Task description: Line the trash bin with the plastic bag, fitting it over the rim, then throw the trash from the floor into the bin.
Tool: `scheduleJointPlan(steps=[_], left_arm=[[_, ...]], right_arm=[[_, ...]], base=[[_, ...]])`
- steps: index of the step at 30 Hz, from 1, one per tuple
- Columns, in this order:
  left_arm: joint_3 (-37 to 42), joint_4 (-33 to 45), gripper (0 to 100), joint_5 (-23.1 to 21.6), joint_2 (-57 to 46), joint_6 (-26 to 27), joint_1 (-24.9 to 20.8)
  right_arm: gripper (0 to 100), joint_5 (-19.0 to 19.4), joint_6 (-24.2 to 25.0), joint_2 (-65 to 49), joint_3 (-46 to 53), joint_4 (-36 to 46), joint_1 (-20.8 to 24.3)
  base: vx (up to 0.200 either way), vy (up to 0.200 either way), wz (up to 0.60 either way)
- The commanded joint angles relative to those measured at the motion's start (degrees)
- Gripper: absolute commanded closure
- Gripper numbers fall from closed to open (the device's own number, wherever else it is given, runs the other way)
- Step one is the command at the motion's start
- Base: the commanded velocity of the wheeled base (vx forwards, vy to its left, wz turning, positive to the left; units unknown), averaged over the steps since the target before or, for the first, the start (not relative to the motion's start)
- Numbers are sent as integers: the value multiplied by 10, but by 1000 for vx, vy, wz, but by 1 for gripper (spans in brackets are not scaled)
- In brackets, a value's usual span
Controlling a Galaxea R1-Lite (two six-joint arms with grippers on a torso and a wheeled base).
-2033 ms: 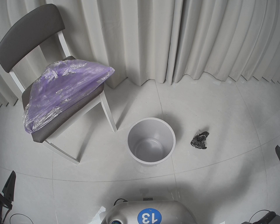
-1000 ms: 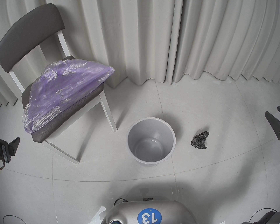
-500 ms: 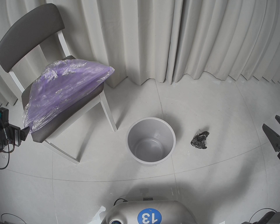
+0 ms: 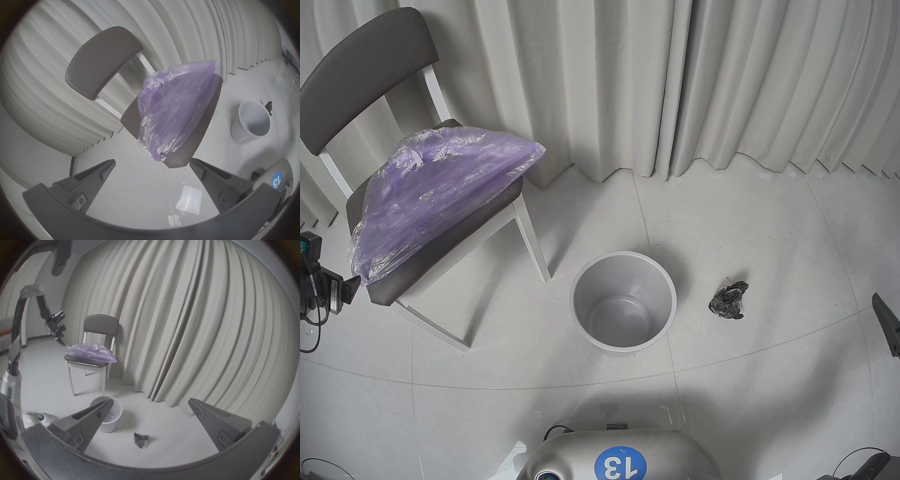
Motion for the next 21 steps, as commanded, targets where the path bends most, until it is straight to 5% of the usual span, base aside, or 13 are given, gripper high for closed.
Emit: scheduleJointPlan(steps=[1,9,21], left_arm=[[17,-1,0,-2,2,17,12],[25,-3,0,-1,6,71,20],[18,-81,0,2,71,72,21]], right_arm=[[0,1,-8,-22,22,-19,0],[0,1,-13,-5,37,-22,2],[0,-21,-18,-1,35,-35,4]], base=[[0,0,0],[0,0,0],[0,0,0]])
